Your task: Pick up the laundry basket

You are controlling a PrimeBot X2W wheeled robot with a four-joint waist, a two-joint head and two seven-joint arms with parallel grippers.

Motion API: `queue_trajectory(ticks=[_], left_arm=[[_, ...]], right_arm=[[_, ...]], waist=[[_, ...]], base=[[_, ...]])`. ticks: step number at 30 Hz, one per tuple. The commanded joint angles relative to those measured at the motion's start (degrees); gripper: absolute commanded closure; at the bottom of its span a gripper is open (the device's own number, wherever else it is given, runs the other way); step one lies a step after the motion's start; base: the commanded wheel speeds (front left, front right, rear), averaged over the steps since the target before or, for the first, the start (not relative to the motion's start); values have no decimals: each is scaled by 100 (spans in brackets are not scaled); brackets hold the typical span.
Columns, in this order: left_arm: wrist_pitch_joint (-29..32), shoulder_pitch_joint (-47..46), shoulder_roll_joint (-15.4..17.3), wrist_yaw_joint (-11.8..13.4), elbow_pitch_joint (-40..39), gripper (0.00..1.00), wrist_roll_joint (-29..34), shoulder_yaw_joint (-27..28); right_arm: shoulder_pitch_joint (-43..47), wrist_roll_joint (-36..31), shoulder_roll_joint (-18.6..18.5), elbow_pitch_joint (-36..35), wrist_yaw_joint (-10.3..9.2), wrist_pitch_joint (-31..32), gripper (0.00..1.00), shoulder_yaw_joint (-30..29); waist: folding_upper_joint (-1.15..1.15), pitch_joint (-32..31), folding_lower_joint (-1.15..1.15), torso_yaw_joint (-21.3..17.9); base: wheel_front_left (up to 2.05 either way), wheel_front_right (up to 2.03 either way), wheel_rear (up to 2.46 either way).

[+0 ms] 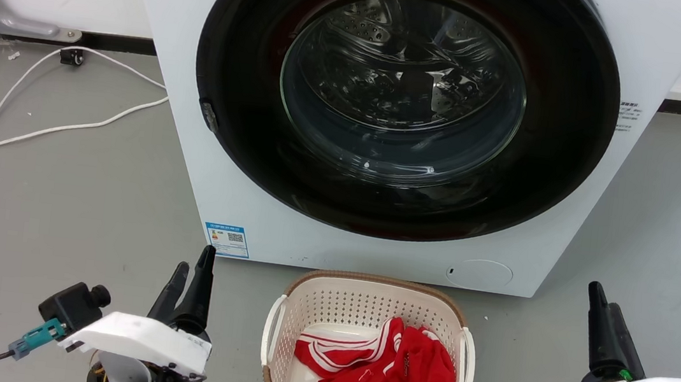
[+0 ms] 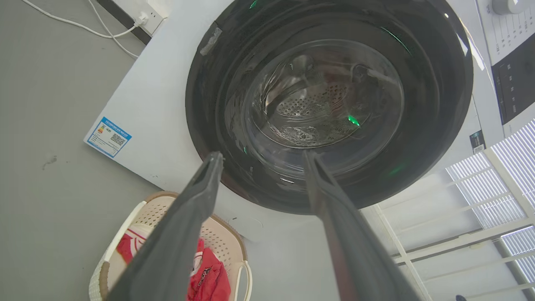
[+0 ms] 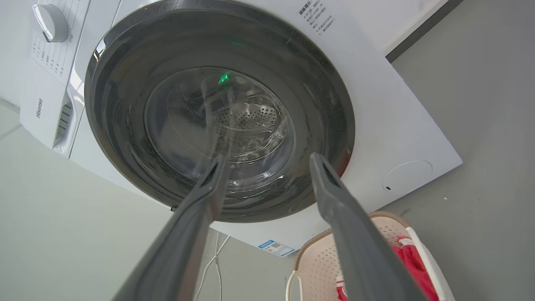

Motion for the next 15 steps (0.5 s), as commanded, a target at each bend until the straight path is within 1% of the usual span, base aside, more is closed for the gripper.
queue_trajectory(ticks=[1,3,15], left_arm=[[-69,-121,64,41,-81,0,294,-77],[-88,-124,71,51,-82,0,396,-109],[-315,-153,163,219,-93,0,1397,-445]], right_arm=[[2,-293,-5,-111,1,-52,0,12],[8,-397,-2,-120,1,-67,0,16],[110,-1543,22,-248,1,-124,0,72]], waist=[[0,-3,0,4],[0,-4,0,6],[0,-16,0,23]], base=[[0,0,0],[0,0,0],[0,0,0]])
